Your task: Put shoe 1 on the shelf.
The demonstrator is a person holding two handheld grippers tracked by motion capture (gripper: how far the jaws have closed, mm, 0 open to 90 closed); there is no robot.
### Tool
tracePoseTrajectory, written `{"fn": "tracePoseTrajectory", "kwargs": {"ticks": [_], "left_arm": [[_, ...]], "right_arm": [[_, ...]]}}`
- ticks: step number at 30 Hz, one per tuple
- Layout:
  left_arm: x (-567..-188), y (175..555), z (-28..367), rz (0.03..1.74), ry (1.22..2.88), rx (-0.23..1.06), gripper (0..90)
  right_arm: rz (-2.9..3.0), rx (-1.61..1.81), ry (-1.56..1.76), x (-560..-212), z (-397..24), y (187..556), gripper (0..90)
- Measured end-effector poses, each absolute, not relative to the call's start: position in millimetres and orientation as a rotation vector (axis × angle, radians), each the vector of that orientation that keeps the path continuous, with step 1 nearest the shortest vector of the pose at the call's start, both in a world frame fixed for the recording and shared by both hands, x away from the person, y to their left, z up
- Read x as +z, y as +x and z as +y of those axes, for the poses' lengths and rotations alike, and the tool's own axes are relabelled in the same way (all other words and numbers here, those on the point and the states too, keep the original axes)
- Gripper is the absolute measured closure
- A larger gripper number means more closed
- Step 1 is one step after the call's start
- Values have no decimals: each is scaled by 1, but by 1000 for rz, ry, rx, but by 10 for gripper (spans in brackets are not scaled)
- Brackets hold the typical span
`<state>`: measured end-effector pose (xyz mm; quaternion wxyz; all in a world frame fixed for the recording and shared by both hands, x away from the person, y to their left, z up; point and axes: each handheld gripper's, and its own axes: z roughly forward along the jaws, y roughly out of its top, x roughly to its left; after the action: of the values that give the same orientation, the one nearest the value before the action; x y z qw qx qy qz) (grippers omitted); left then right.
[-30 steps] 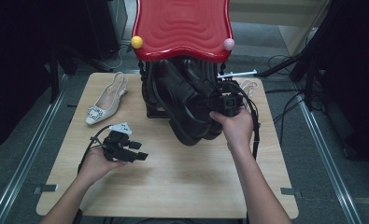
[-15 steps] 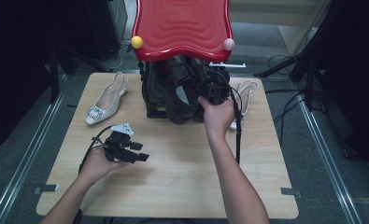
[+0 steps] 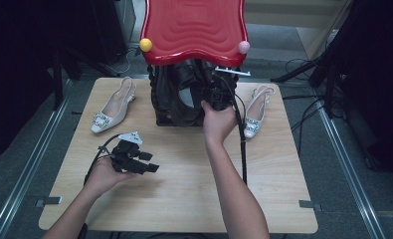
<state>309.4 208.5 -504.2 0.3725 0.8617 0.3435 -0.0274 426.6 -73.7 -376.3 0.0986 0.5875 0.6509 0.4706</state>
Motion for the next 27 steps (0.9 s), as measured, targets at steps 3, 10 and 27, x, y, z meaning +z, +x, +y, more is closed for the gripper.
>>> {"fn": "tracePoseTrajectory", "kwargs": {"ticks": [3,10,27], "left_arm": [[-505,310,208,883,2212,-70,385],[-505,309,207,876,2219,-70,385],[-506,309,205,873,2217,-73,385]], "right_arm": [[1918,1379,1744,-377,-69,429,825],[1915,1289,1755,-377,-54,432,820],[1915,1265,1801,-377,-45,436,783]]}}
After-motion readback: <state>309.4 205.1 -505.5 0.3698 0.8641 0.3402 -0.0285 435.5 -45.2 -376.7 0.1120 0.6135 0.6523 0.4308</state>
